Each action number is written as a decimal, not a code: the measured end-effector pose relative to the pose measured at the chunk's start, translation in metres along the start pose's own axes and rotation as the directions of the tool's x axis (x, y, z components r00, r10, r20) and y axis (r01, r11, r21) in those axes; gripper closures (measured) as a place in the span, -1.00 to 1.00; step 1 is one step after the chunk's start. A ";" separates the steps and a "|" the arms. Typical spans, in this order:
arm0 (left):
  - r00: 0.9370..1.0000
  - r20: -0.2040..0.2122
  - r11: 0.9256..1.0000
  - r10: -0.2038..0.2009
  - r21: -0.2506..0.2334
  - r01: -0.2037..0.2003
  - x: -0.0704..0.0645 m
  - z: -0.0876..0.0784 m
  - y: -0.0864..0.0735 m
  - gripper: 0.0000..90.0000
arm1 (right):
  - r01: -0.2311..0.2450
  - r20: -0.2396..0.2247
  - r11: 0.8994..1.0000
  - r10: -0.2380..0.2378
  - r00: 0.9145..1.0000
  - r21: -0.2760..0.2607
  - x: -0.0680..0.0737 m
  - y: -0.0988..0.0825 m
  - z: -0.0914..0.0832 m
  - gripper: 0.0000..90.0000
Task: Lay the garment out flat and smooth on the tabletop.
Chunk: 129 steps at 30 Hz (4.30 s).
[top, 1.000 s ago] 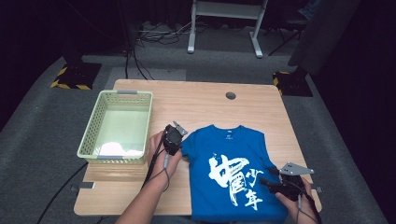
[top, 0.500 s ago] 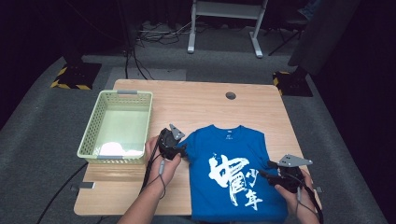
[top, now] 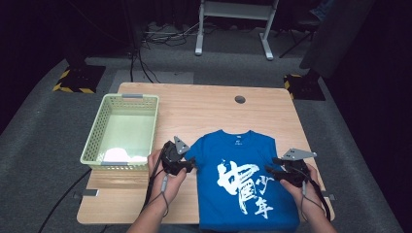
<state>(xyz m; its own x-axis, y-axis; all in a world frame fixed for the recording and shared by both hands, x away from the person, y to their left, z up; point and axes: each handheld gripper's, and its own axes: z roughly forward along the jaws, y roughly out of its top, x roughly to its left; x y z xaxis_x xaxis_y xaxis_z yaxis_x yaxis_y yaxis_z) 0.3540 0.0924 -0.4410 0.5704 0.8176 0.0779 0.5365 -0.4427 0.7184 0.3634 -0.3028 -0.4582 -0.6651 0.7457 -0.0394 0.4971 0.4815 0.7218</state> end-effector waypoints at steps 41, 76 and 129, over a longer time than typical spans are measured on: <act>0.996 0.046 0.997 -0.072 0.004 0.072 -0.011 -0.005 -0.045 -0.19 | 0.026 0.072 0.991 -0.036 0.997 0.130 -0.029 0.026 0.060 0.98; 0.993 0.118 1.000 0.001 0.001 -0.002 -0.037 0.017 -0.021 -0.21 | -0.066 0.166 0.998 0.061 0.984 0.021 -0.065 0.020 -0.009 0.98; 0.972 0.221 0.995 0.079 0.044 -0.091 -0.091 0.005 -0.043 -0.39 | 0.000 -0.010 0.997 0.001 1.000 0.078 0.021 -0.049 -0.041 -0.03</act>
<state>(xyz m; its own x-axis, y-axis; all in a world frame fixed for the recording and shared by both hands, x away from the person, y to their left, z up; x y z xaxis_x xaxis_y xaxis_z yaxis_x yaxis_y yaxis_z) 0.2822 0.0350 -0.4822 0.7346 0.6782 -0.0204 0.5090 -0.5310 0.6774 0.3018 -0.3299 -0.4663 -0.6703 0.7415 -0.0312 0.5396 0.5158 0.6654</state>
